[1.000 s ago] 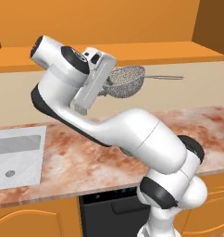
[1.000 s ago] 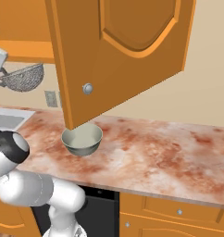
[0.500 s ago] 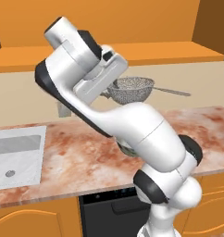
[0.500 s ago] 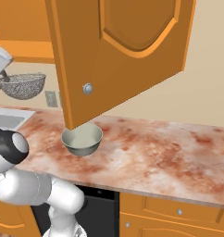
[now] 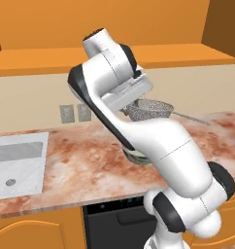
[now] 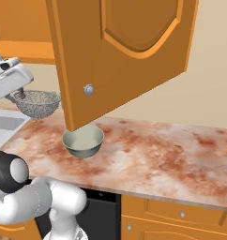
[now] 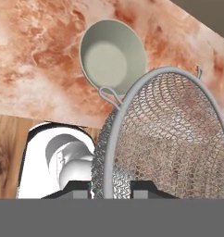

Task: Open the cabinet and setup a tea strainer by placing it in the bowl upright.

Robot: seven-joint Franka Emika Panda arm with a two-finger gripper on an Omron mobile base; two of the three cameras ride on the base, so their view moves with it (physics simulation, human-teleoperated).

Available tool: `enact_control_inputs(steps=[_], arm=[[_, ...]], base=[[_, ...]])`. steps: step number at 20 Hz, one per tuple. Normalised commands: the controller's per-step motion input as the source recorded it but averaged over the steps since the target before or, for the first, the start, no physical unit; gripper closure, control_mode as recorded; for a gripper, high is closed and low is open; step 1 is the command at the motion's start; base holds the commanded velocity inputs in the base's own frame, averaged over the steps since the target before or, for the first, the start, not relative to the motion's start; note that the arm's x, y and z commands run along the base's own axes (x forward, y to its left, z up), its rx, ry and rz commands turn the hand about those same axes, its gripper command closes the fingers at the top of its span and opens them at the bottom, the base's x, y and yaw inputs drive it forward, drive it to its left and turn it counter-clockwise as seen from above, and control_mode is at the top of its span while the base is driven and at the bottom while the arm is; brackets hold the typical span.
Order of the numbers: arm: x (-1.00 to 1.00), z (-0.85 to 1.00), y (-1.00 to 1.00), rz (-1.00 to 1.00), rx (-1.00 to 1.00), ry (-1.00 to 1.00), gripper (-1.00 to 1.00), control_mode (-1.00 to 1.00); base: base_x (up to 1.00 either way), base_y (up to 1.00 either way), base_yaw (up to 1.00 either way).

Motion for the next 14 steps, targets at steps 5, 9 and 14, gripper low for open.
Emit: enact_control_inputs(steps=[5,9,14], arm=[[-0.19,-0.3,-0.46,0.02,0.07,-0.13,1.0,-1.0],[0.0,-0.3,-0.22,0.01,0.02,-0.07,1.0,-1.0],[0.43,-0.41,-0.19,0.09,0.0,-0.02,1.0,-1.0]], base=[[0.0,0.0,0.0],[0.0,0.0,0.0],[0.0,0.0,0.0]])
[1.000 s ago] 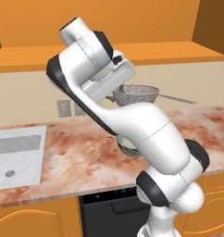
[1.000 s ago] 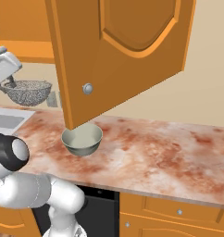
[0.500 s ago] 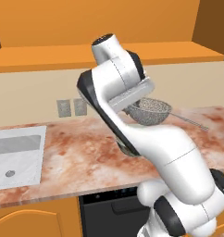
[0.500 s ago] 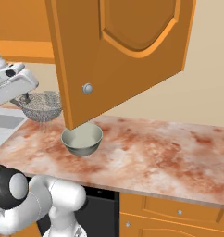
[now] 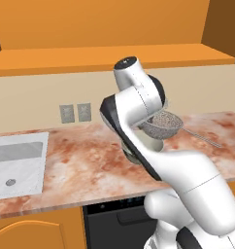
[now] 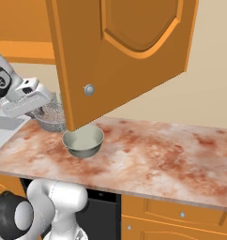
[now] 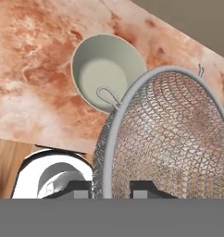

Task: Open the cabinet and setup a tea strainer by placing it in the bowl upright.

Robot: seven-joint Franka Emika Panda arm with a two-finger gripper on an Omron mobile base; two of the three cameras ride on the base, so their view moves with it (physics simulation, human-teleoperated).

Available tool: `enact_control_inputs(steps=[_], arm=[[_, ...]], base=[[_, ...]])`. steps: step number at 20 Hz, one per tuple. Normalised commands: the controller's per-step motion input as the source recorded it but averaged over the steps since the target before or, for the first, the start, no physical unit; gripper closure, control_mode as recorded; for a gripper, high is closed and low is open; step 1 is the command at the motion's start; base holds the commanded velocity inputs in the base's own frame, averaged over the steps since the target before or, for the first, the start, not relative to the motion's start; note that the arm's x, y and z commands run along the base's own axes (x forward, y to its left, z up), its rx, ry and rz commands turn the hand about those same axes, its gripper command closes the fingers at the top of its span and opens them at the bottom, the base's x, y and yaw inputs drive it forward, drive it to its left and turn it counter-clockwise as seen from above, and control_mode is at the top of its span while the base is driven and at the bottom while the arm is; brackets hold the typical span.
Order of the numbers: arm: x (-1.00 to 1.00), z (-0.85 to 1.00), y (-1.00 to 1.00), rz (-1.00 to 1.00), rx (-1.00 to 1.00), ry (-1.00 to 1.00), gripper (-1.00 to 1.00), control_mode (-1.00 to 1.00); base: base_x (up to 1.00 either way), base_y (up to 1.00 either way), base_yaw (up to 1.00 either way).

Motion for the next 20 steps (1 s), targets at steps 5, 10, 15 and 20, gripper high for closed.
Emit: enact_control_inputs(steps=[5,10,15,20], arm=[[0.44,-0.35,-0.29,0.21,-0.01,-0.06,1.0,-1.0],[0.29,-0.42,-0.18,0.16,-0.05,-0.02,1.0,-1.0],[0.2,-0.53,0.0,0.07,-0.09,0.0,1.0,-1.0],[0.34,-0.5,0.0,-0.02,0.0,-0.03,1.0,-1.0]], base=[[0.0,0.0,0.0],[0.0,0.0,0.0],[0.0,0.0,0.0],[0.0,0.0,0.0]])
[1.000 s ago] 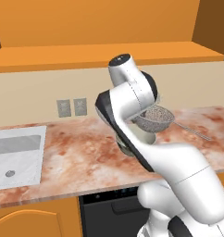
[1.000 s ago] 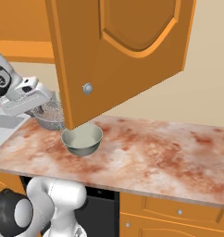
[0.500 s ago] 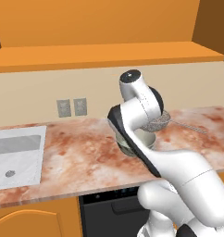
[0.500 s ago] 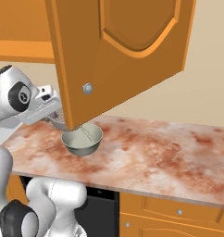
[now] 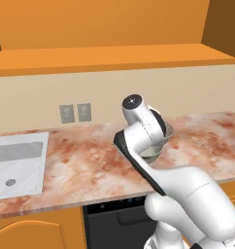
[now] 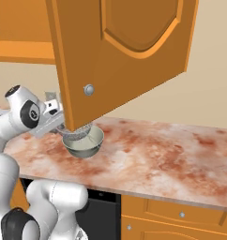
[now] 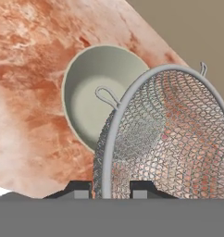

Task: Open the cabinet and setup a tea strainer by placing it in the bowl upright.

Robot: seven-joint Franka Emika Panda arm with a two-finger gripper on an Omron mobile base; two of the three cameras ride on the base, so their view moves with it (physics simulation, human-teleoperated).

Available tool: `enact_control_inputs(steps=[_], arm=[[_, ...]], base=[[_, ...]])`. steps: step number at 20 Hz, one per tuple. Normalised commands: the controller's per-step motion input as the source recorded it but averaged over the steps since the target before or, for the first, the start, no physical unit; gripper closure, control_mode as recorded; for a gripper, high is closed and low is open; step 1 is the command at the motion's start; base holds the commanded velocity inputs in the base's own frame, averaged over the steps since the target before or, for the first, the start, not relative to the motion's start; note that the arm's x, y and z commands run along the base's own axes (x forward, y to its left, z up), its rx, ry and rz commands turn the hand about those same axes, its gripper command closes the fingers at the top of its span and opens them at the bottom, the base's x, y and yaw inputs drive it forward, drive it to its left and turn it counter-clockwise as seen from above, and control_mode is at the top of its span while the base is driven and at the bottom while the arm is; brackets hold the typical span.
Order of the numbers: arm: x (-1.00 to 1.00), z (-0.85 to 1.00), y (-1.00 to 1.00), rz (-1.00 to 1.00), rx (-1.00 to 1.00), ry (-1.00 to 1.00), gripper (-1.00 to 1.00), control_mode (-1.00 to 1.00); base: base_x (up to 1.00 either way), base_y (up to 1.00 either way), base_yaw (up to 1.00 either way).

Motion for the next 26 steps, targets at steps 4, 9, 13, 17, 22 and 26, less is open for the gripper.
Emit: enact_control_inputs(steps=[4,9,13,17,22,26], arm=[[0.42,-0.34,0.0,-0.05,0.0,-0.05,1.0,-1.0],[0.38,-0.25,0.0,-0.03,0.0,-0.01,1.0,-1.0],[0.16,-0.23,0.0,-0.01,0.0,0.0,1.0,-1.0],[0.03,-0.17,0.06,0.0,0.0,0.0,1.0,-1.0],[0.07,-0.15,0.02,0.0,0.0,0.0,1.0,-1.0],[0.3,-0.24,0.0,-0.02,0.0,0.0,1.0,-1.0]], base=[[0.0,0.0,0.0],[0.0,0.0,0.0],[0.0,0.0,0.0],[0.0,0.0,0.0],[0.0,0.0,0.0],[0.0,0.0,0.0]])
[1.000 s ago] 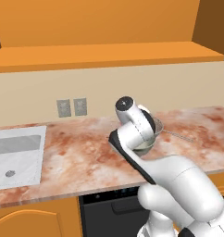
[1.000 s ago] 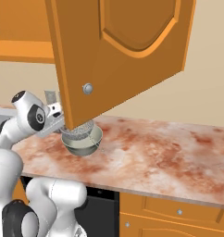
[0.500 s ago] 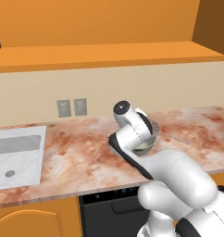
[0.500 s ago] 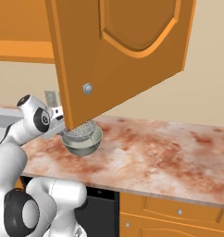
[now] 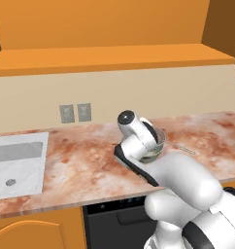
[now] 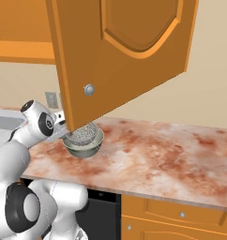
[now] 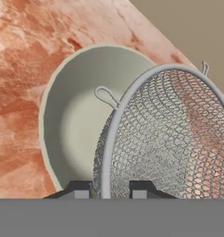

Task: Open the cabinet and setup a tea strainer by placing it in the bowl upright.

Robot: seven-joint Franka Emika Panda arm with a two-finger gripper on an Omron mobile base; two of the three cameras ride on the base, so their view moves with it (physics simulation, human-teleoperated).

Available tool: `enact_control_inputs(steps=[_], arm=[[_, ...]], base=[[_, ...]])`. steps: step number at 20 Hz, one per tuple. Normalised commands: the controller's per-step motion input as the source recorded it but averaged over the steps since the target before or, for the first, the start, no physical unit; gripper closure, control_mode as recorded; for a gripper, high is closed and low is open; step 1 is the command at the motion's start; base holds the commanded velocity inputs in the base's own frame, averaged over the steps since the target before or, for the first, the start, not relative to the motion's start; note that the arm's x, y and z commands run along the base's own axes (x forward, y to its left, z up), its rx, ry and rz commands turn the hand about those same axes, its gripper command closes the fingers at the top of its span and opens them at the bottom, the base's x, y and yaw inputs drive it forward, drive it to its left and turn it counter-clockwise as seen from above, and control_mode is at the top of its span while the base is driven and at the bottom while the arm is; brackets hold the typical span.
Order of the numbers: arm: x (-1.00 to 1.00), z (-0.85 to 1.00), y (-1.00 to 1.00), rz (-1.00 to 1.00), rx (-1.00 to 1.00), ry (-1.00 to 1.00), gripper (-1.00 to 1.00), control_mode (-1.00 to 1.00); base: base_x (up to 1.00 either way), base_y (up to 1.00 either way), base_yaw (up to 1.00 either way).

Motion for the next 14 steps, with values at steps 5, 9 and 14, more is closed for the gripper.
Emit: enact_control_inputs(steps=[5,9,14], arm=[[0.28,-0.21,0.0,0.0,0.0,0.0,1.0,-1.0],[0.23,-0.1,0.12,0.0,0.0,0.0,1.0,-1.0],[0.15,-0.06,0.16,0.0,0.0,0.0,1.0,-1.0]], base=[[0.0,0.0,0.0],[0.0,0.0,0.0],[0.0,0.0,0.0]])
